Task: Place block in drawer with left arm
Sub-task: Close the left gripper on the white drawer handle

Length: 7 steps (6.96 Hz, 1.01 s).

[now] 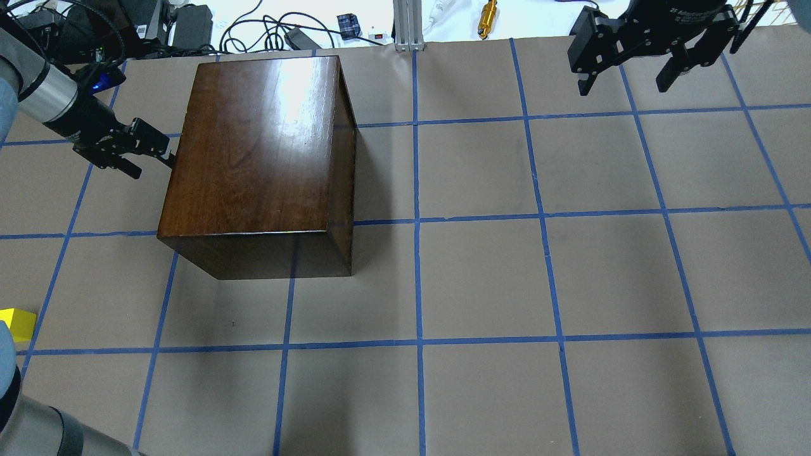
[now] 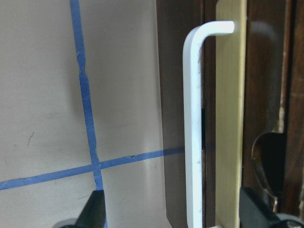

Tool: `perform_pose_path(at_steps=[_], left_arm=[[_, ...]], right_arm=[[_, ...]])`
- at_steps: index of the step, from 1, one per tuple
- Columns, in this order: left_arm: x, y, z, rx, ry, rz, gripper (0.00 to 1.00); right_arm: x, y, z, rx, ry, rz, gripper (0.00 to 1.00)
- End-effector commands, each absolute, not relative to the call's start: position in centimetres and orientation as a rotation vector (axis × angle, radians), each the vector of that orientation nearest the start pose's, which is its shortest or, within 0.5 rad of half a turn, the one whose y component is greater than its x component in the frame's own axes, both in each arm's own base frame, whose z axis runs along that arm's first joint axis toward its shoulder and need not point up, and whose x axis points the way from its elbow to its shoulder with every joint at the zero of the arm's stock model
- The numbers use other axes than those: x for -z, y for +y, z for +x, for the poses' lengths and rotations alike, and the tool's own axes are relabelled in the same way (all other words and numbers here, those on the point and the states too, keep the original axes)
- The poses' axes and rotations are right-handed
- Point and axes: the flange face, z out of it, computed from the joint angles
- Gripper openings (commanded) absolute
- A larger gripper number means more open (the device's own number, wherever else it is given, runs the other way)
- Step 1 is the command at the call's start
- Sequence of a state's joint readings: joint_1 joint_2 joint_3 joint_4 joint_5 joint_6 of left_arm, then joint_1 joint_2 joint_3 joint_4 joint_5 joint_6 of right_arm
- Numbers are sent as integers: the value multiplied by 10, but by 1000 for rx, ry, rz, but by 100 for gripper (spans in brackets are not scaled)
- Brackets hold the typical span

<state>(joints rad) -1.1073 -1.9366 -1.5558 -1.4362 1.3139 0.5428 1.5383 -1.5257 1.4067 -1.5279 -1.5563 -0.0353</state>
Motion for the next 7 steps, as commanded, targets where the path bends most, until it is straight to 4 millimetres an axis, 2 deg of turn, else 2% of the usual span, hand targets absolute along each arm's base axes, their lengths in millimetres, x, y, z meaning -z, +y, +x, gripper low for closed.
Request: perform_pose_path(at_steps=[1,3,7], left_arm=[[-299,-606,138,-117,3473,61,100],[-287,-611,136,-121,3512,47,100],[-284,-613,135,-124,3519,47,100]], right_arm=[[-542,-520,117,121,3128,-3,100],[-541,-520,118,118,3128,-6,100],[-541,-520,118,118,3128,-6,100]])
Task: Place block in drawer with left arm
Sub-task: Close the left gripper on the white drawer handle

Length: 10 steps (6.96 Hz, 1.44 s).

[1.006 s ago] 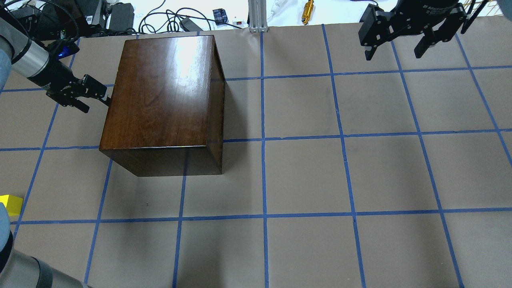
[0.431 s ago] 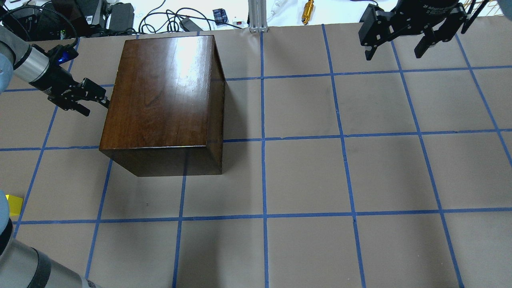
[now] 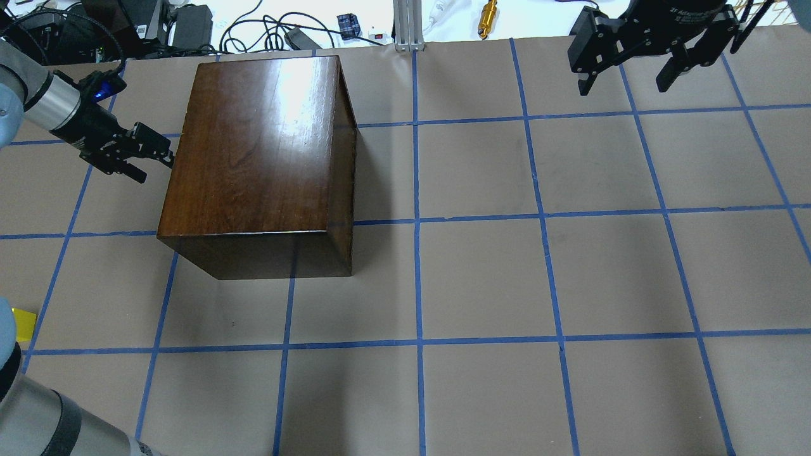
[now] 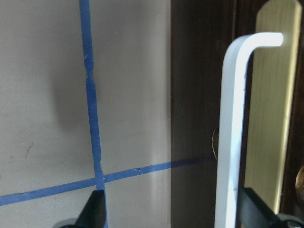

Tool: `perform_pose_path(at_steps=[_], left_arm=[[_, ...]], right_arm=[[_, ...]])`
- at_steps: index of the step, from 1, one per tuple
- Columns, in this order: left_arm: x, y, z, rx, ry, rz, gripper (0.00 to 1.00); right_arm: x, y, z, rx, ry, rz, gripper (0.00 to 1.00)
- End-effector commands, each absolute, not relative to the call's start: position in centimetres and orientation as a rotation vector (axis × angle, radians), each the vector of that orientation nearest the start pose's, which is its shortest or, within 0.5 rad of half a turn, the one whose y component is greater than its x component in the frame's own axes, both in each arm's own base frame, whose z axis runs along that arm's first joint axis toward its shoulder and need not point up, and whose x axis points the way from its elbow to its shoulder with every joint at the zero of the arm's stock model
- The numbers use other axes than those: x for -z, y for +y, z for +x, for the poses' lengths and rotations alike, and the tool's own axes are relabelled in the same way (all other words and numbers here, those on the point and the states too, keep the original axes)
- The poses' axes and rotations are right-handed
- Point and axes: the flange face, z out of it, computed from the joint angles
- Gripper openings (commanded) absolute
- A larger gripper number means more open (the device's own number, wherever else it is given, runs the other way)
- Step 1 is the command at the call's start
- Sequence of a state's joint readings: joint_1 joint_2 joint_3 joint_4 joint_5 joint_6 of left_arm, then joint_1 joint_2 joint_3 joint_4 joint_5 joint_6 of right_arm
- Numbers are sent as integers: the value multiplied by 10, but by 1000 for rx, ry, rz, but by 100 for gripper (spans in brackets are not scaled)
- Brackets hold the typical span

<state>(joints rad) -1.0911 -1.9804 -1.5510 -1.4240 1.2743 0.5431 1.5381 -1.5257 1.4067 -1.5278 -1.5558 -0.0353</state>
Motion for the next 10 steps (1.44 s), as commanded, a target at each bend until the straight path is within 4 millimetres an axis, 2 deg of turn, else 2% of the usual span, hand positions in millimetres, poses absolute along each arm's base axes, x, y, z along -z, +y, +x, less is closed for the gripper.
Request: perform_pose_path(at_steps=[1,6,10], left_arm=[[-282,-615,132,-104,3546,48,100],[-267,-618,133,-126,3556,51,100],[-273,-619,136,-101,3532,72,100]], right_arm=[[-541,-520,118,118,3127,-6,100],[-541,-520,118,118,3128,-6,100],[-541,-520,117,118,3127,-3,100]])
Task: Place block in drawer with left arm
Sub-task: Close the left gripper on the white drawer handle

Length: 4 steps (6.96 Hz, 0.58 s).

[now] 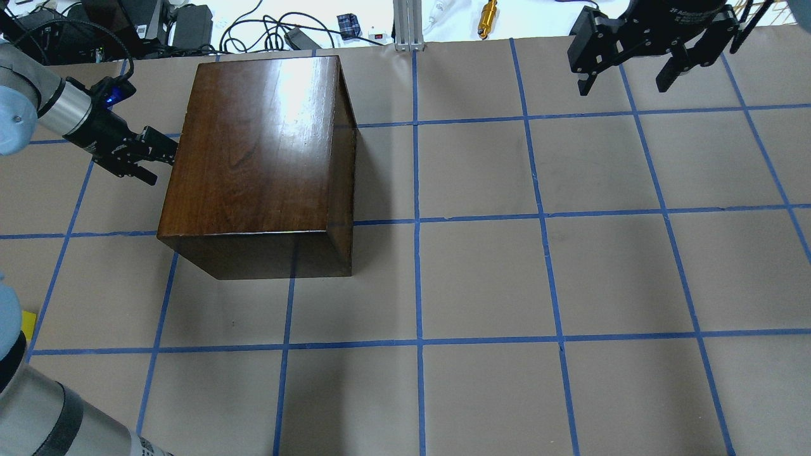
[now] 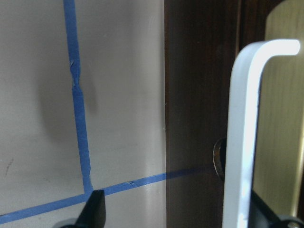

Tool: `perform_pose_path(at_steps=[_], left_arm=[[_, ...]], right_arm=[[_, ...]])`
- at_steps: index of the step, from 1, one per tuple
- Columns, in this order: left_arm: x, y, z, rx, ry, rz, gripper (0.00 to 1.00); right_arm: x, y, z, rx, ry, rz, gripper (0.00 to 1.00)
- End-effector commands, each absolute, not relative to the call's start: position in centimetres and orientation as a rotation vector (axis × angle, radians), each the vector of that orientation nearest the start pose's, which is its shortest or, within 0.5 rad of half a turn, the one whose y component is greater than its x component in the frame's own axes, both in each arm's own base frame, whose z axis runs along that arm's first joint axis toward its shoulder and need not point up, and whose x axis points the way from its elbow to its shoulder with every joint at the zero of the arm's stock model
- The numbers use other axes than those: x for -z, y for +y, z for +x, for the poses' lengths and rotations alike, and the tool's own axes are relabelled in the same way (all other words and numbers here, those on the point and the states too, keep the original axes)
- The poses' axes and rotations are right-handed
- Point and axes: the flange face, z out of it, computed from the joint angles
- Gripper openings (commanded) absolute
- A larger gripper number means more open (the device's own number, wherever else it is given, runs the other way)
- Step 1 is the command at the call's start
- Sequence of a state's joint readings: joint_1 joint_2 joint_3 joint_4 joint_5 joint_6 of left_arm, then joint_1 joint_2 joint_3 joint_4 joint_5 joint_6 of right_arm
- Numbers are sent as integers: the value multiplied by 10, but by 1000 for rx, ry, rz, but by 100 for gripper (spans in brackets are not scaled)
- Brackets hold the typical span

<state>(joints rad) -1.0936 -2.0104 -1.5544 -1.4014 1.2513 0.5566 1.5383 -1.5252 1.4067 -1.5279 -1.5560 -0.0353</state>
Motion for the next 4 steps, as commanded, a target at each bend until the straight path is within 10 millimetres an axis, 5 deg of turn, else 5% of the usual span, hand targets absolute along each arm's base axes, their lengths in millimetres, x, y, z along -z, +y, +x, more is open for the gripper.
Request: perform_pose_path(at_steps=[1,4], left_arm=[[-274,-618,139,-124,3498,83,100],[-278,-618,145,-113,3452,93,100]], right_arm=[[-542,-519,118,121,3127,-6,100],[-541,-520,117,118,3127,-3,100]])
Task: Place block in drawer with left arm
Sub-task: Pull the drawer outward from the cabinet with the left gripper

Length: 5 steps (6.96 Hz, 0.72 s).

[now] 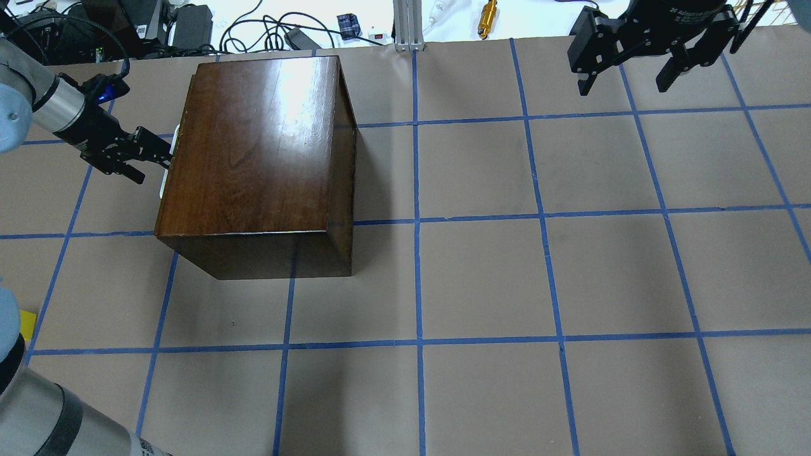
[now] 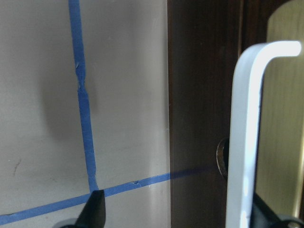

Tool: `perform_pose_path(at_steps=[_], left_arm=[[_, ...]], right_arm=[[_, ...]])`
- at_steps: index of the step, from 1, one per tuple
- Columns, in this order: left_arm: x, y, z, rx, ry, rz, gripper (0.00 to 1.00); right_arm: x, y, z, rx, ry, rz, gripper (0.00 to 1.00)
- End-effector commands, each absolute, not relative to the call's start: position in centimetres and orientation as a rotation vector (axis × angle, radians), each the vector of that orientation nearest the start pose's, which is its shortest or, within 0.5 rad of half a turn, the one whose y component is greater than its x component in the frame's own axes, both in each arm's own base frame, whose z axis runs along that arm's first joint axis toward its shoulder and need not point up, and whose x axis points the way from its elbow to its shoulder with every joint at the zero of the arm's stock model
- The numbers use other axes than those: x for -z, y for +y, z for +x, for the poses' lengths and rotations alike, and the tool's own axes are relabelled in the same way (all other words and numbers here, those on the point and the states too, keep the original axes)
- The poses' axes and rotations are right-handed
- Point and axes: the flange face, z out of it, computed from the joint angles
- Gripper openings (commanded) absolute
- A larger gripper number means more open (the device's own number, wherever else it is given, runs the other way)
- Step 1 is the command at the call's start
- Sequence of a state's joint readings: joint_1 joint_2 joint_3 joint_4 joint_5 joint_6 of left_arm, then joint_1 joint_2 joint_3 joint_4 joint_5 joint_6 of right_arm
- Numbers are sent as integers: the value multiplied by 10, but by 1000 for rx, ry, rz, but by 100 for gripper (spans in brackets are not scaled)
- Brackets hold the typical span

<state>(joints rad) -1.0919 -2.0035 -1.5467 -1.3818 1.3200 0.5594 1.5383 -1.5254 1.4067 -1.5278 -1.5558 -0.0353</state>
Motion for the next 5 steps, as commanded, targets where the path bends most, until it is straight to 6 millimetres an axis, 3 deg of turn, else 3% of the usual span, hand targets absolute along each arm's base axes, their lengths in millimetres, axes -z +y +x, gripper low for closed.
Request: perform_pose_path(at_steps=[1,5], left_arm=[[-279,-617,148,-107,3452,104,100],[-279,-613,168,-93,3454,80,100]], right_arm=[[-541,-520,118,118,3128,-6,100],[-542,-519,118,121,3128,-6,100]])
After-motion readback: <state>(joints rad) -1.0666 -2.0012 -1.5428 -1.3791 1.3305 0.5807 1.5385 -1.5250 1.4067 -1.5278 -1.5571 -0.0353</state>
